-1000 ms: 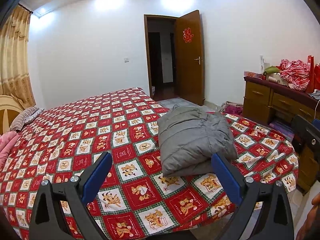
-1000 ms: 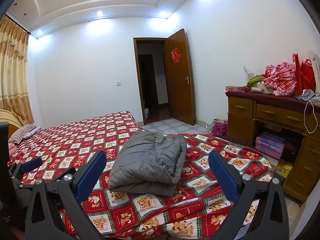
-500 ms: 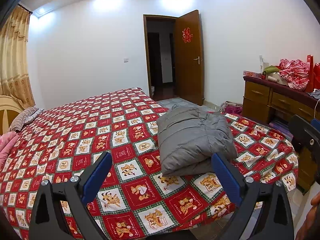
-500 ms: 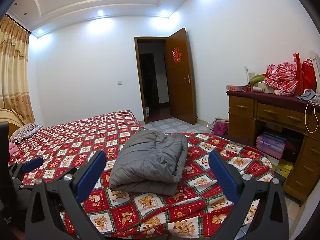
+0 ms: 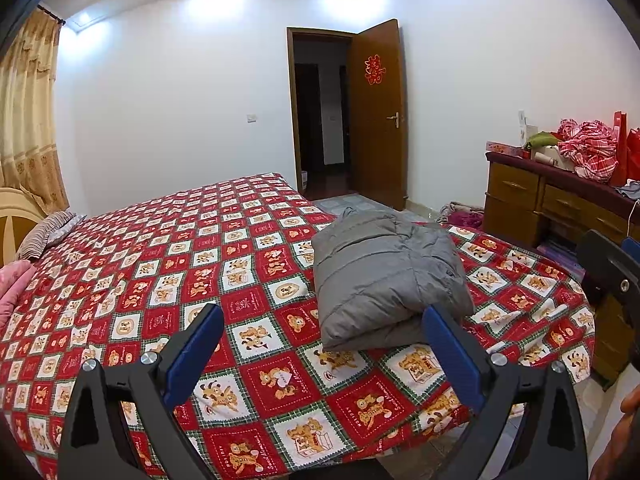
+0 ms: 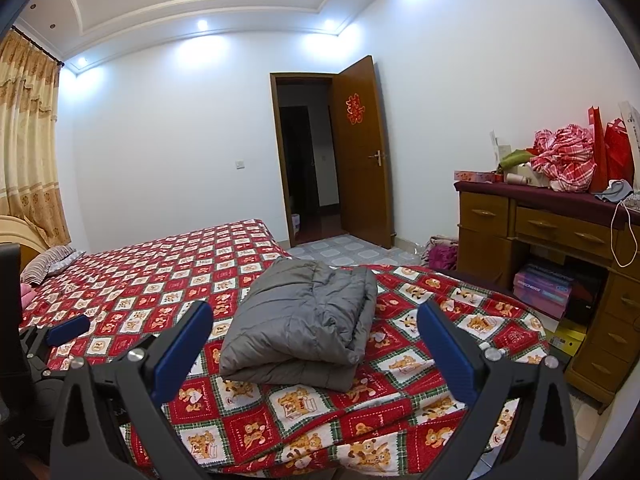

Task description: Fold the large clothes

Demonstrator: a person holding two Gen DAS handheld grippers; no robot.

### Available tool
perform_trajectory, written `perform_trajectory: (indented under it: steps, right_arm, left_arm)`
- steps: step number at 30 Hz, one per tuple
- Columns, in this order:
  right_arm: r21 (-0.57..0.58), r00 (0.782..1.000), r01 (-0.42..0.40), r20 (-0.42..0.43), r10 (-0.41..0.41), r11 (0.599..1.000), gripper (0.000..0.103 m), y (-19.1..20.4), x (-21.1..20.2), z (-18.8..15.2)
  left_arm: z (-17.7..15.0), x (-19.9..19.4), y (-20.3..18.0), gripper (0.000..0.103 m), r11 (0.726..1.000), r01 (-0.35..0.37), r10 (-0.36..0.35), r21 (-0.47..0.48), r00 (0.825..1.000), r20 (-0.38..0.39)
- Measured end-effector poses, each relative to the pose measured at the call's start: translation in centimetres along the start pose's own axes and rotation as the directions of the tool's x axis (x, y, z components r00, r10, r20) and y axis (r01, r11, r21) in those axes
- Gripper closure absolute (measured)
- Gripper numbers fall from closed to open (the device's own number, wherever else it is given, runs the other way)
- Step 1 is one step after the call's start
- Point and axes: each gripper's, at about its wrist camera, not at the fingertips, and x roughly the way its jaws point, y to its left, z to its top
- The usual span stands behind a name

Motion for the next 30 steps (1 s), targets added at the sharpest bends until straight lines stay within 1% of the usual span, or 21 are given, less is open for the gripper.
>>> perform_trajectory:
  steps: [23,30]
  right_arm:
    - [-0.004,1.0,-0.002,0.002,0.002,1.0,0.0,-0.12,0.32,0.06]
    - [-0.004,1.0,-0.001,0.0,0.001,1.0,0.0,-0.12,0.35,0.04]
  left_arm:
    - [-0.09,0.03,-0.12,0.003,1.0,0.005,-0.005,0.003,1.0,0.001]
    - [0.05,-0.08,0.07,0.003,1.0,0.001,-0.001,-0.002,1.0,0.013]
